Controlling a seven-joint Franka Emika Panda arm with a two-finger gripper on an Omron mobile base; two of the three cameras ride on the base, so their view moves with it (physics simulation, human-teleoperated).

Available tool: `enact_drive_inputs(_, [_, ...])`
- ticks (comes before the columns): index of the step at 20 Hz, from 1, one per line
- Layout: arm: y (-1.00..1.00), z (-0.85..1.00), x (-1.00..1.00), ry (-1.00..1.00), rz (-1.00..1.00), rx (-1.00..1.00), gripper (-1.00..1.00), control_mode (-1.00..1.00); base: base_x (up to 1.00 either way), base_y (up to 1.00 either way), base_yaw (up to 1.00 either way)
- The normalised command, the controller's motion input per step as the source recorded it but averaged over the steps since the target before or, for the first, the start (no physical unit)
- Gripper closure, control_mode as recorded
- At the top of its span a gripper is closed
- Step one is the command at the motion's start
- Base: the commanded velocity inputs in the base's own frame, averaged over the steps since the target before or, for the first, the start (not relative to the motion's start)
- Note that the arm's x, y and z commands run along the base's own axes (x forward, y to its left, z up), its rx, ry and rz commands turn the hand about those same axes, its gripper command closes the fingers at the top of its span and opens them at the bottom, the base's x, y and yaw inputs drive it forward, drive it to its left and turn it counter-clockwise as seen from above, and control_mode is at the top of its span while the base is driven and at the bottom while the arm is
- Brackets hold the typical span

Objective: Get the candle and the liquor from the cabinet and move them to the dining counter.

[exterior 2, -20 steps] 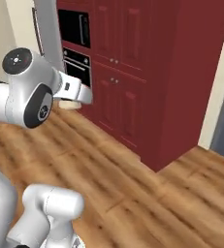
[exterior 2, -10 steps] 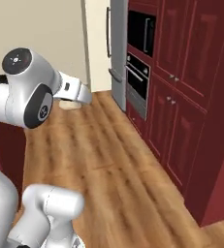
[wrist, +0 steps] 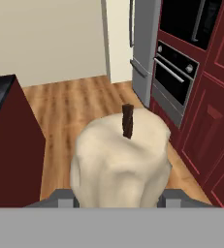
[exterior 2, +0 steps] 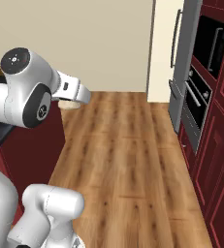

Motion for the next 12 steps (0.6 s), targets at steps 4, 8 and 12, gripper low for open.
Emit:
enact_drive_inputs(4, [0.0,0.0,0.0,0.0,0.0,0.0,1.0,1.0,1.0,-0.67,0.42])
enact_drive_inputs(8, [0.0,0.0,0.0,0.0,0.0,0.0,1.0,1.0,1.0,-0.86,0.36])
enact_drive_inputs(12, [0.0,0.0,0.0,0.0,0.0,0.0,1.0,1.0,1.0,-0.58,0.27])
